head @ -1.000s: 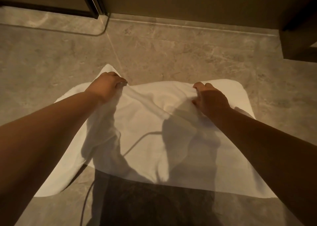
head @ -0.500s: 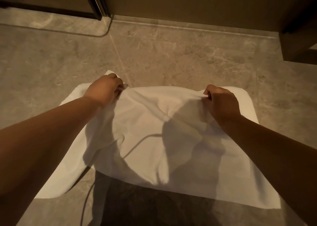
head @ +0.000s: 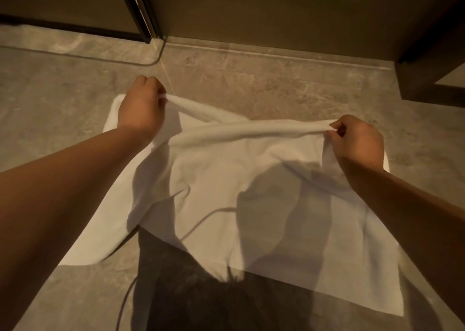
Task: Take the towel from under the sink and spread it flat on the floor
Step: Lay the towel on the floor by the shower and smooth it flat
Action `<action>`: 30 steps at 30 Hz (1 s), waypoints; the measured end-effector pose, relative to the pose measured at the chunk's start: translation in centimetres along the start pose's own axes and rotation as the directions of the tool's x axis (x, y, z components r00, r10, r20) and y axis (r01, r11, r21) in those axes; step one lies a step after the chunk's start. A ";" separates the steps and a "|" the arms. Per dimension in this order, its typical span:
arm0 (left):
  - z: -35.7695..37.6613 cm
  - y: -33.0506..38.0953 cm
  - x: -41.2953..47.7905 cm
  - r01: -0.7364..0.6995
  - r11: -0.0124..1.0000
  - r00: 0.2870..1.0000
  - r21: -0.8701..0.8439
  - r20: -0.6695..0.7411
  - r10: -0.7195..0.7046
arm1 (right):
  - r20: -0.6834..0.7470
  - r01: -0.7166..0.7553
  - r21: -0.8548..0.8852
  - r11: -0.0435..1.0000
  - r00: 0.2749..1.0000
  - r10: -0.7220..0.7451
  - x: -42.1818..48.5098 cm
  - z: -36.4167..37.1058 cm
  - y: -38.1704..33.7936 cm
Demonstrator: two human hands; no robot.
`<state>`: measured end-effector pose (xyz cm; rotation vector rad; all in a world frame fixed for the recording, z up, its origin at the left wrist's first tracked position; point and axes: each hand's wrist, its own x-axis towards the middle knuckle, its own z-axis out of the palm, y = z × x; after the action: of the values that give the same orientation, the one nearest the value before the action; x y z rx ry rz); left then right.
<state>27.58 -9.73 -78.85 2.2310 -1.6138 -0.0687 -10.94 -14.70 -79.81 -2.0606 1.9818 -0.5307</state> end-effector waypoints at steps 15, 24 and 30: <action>2.2 0.6 -4.1 -0.400 0.914 0.874 0.067 0.328 0.359 | 0.213 -0.013 0.030 0.999 0.977 0.007 -2.6 1.1 0.9; 3.6 -0.4 -8.0 -0.515 0.844 0.609 0.148 0.756 0.239 | 0.619 0.328 -0.203 0.923 0.773 -0.139 -7.3 3.1 1.4; 2.8 -0.8 -9.3 -0.622 0.717 0.543 0.316 0.833 0.104 | 0.747 0.436 -0.234 0.869 0.652 -0.127 -8.0 2.1 2.5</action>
<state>24.45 -1.74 -83.43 2.3123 -2.9606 -0.5594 -12.50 -7.07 -83.50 -2.3122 1.3455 0.6392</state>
